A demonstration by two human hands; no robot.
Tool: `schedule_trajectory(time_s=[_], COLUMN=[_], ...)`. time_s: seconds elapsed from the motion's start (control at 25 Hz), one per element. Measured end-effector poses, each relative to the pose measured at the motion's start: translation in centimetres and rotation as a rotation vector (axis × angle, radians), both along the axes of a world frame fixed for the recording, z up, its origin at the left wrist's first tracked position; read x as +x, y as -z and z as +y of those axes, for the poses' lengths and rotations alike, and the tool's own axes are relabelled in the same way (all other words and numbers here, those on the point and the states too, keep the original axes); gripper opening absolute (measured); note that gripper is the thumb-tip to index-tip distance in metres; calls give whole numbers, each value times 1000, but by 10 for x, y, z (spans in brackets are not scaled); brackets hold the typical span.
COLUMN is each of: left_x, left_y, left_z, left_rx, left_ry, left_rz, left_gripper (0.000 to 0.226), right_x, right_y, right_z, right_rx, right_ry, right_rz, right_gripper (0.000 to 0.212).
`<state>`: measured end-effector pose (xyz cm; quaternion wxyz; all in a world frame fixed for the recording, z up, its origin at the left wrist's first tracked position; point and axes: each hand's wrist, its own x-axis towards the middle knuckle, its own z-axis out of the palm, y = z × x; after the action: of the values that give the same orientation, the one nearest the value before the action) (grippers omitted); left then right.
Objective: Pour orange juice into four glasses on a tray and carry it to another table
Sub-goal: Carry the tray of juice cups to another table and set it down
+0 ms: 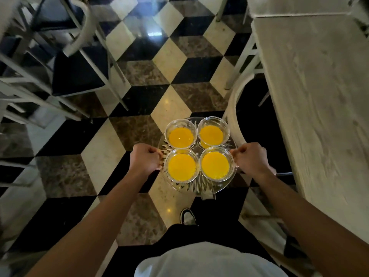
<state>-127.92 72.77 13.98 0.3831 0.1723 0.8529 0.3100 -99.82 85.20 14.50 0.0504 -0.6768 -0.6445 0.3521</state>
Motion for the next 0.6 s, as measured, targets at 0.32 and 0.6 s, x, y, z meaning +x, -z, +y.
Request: schedule_trajectory(time_s=[0.32,0.6], left_x=[-59,-101], left_y=[9,0], left_z=[121,233], left_rx=[-31,-70], left_ry=[-33,-33], left_rz=[28,74], left_gripper=[23,24], right_x=[-67,-115], right_y=[25,12], right_z=[126,238], right_rx=[-12,16], right_ry=[57,-25], right_rz=[74,65], right_gripper=[22,23])
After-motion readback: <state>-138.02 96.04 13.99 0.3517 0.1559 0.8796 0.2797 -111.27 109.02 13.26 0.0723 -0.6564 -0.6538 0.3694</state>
